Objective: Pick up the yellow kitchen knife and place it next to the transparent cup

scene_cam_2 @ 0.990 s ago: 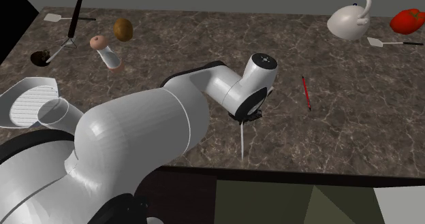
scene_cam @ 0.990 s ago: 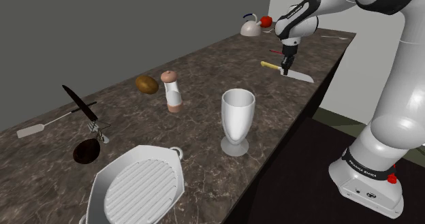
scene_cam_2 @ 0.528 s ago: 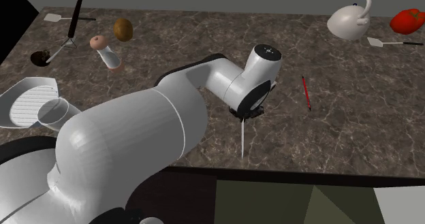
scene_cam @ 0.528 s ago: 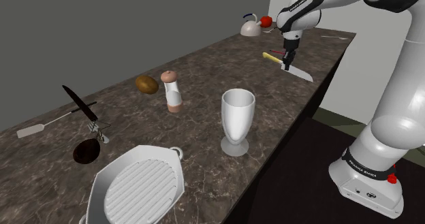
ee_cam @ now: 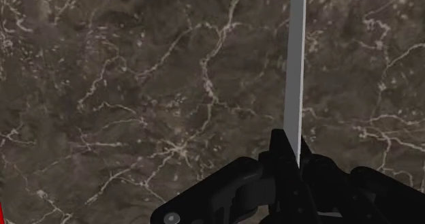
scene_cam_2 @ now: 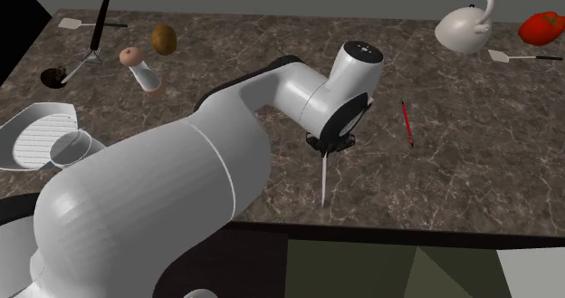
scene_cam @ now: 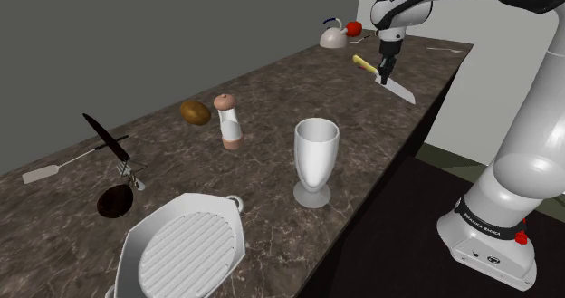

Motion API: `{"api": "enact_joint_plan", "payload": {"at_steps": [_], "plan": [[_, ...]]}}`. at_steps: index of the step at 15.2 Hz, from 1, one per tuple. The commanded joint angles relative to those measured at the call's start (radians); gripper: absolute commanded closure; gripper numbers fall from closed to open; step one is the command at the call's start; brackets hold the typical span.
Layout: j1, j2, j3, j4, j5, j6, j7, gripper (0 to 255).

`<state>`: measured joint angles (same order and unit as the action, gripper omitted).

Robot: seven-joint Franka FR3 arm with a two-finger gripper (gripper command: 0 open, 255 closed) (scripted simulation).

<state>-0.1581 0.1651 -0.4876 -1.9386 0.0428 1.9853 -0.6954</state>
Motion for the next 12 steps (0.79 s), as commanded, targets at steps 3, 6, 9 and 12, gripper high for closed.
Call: {"api": "enact_joint_plan", "payload": {"at_steps": [3,6,9,12], "plan": [[0.003,-0.021,-0.002,0.032,-0.011,-0.051,0.007,255],[0.004,-0.034,-0.002,0.059,-0.018,-0.089,0.011,255],[0.006,-0.045,-0.003,0.087,-0.023,-0.127,0.014,255],[0.006,-0.053,-0.004,0.118,-0.028,-0.166,0.016,255]]}}
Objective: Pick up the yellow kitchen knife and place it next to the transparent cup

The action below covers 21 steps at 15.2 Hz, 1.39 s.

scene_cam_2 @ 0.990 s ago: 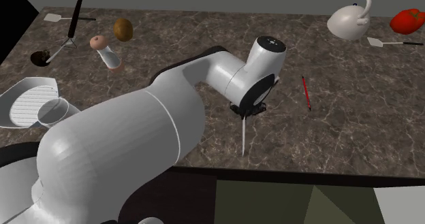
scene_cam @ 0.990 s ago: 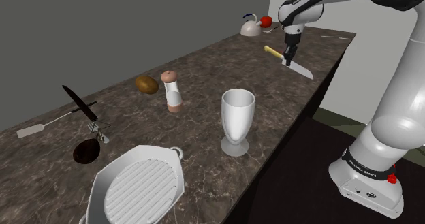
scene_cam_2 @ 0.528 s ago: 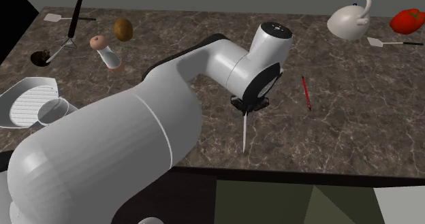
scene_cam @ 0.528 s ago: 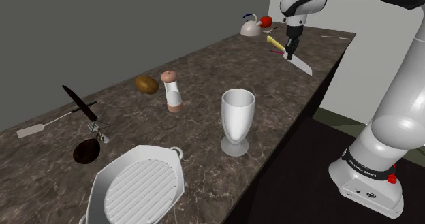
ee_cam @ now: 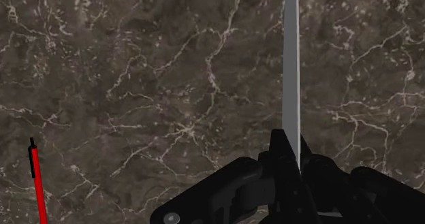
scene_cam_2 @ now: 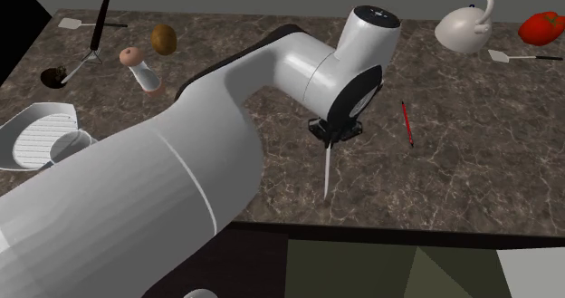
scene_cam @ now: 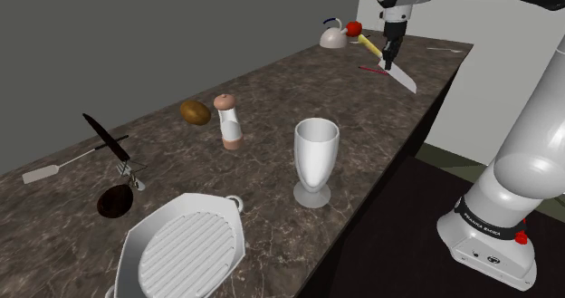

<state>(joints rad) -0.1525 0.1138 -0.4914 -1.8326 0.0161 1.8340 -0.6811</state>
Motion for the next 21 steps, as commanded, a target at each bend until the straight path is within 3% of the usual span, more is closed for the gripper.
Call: {"api": "enact_joint_plan", "payload": {"at_steps": [1,21], "plan": [[0.001,-0.004,0.000,0.023,-0.002,-0.027,0.002,255],[-0.006,0.000,-0.005,0.298,-0.001,-0.298,-0.006,255]]}}
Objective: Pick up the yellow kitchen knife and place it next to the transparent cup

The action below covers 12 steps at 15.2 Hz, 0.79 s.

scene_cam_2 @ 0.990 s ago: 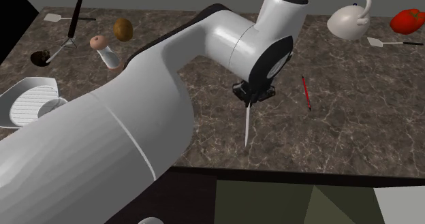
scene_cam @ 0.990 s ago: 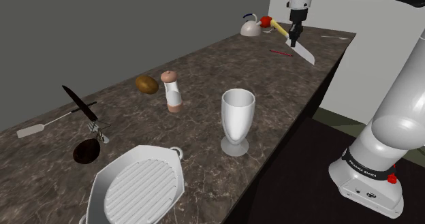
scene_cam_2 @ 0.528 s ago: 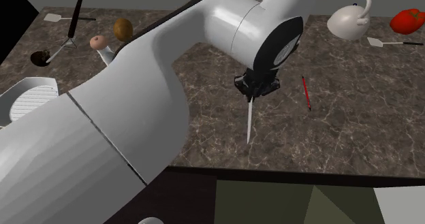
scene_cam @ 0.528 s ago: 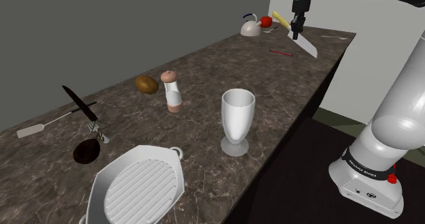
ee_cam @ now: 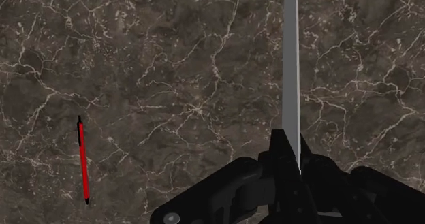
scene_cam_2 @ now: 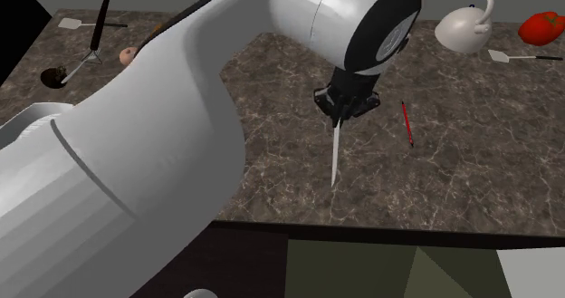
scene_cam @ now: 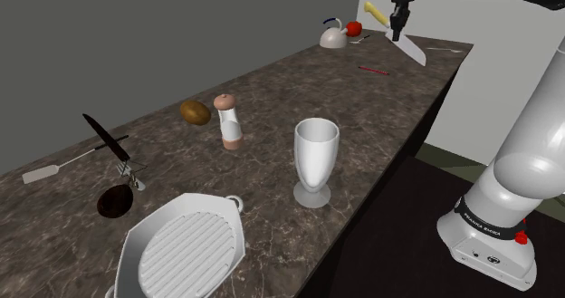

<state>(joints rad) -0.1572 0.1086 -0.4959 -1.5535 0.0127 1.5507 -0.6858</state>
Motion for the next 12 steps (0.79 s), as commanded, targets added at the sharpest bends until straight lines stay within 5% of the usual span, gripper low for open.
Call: {"api": "enact_joint_plan", "payload": {"at_steps": [1,7,12], "plan": [[-0.002,0.008,-0.001,0.036,0.004,-0.029,-0.002,255],[-0.011,0.033,-0.005,0.143,0.015,-0.115,-0.012,255],[0.076,-0.117,0.055,-0.025,-0.042,-0.083,0.130,255]]}}
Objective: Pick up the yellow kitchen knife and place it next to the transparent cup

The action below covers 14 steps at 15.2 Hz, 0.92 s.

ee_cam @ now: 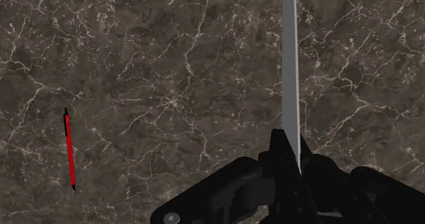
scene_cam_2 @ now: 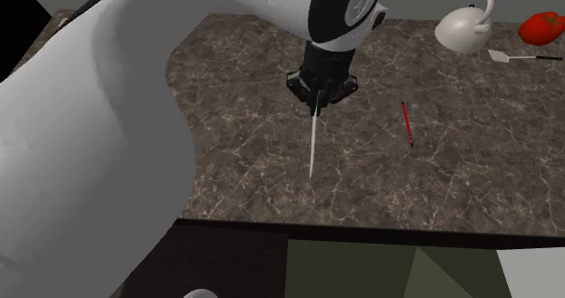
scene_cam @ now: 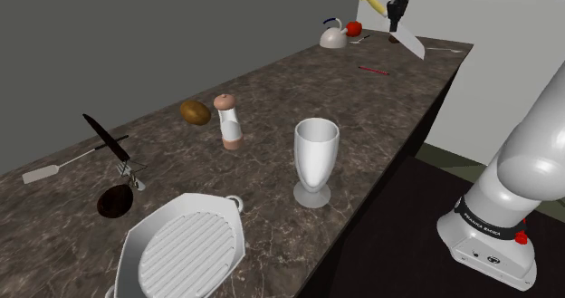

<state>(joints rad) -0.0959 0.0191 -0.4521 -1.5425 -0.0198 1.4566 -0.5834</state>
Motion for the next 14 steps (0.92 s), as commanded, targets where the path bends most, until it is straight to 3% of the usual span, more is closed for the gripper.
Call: {"api": "enact_joint_plan", "payload": {"at_steps": [1,14], "plan": [[0.028,-0.053,0.026,-0.064,-0.017,0.015,0.056,255],[0.163,-0.271,0.230,-0.298,-0.021,0.032,0.405,255]]}}
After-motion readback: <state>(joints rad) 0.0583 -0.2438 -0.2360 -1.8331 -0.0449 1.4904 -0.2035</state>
